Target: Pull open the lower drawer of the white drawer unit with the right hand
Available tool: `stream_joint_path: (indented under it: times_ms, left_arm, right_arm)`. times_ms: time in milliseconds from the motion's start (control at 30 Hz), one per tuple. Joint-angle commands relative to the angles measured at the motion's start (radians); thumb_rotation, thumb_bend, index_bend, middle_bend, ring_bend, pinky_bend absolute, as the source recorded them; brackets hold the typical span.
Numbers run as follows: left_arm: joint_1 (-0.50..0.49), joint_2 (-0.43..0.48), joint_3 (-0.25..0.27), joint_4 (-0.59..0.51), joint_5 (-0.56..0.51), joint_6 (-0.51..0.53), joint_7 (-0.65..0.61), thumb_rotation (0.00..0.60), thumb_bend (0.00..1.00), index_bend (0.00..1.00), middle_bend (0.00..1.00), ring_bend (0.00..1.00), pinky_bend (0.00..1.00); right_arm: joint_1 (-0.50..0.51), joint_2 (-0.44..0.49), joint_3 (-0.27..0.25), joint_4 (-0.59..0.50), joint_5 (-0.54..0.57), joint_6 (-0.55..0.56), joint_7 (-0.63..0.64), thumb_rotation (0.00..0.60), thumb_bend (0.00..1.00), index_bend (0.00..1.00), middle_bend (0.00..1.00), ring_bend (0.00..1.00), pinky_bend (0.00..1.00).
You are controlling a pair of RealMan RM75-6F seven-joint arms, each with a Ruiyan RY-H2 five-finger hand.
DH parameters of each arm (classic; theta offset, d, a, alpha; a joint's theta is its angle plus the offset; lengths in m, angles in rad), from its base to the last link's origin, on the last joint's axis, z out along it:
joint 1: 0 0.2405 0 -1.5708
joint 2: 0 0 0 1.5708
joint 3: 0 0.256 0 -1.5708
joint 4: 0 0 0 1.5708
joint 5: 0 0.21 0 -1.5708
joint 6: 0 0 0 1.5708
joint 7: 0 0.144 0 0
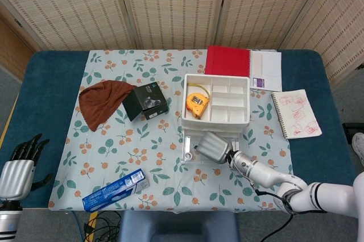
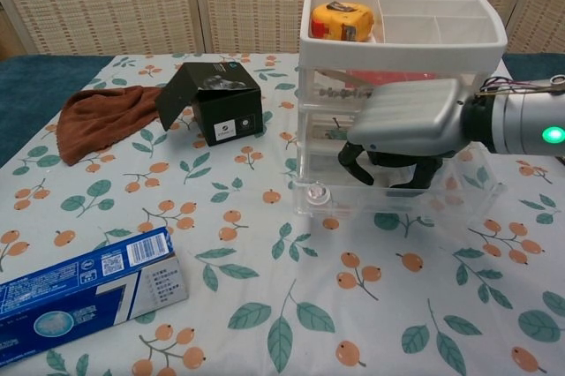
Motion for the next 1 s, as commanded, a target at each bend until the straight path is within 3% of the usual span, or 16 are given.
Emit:
stream_joint_path:
  times_ms: [33,200,400,800,1000]
  left_arm:
    - [0.000,0.000,0.001,0.001,0.000,-0.001,0.001,0.600,0.17,0.14,0.08,0.12,0.13]
    - [0.000,-0.001,0.000,0.000,0.000,0.000,-0.001,0.600,0.17,0.14,0.08,0.12,0.13]
    - [0.000,0.000,-0.001,0.001,0.005,0.003,-0.003,0.600,0.17,0.14,0.08,0.12,0.13]
    - [-0.017,-0.005,-0.005,-0.001,0.020,-0.012,0.001,0.600,0.17,0.14,0.08,0.12,0.13]
    - [-0.032,-0.012,-0.006,-0.009,0.029,-0.025,0.016,0.600,0.17,0.14,0.08,0.12,0.13]
  right_arm:
    - [-0.004,-0.003,0.000,0.004,-0.002,0.005,-0.002,0.600,0.39,0.57,0.89,1.00,1.00]
    - [-0.014,-0.003,0.008,0.005,-0.010,0.031,0.001,0.600,0.41,0.61,0.90,1.00,1.00]
    - [-0.059,0.047,0.031,-0.051,-0.068,0.163,0.032,0.600,0.44,0.62,0.90,1.00,1.00]
    - [-0.302,0.196,-0.002,-0.115,-0.126,0.508,0.115,0.600,0.45,0.62,0.90,1.00,1.00]
    - [-0.404,0.206,-0.022,-0.058,-0.078,0.571,0.176,0.600,0.45,0.62,0.90,1.00,1.00]
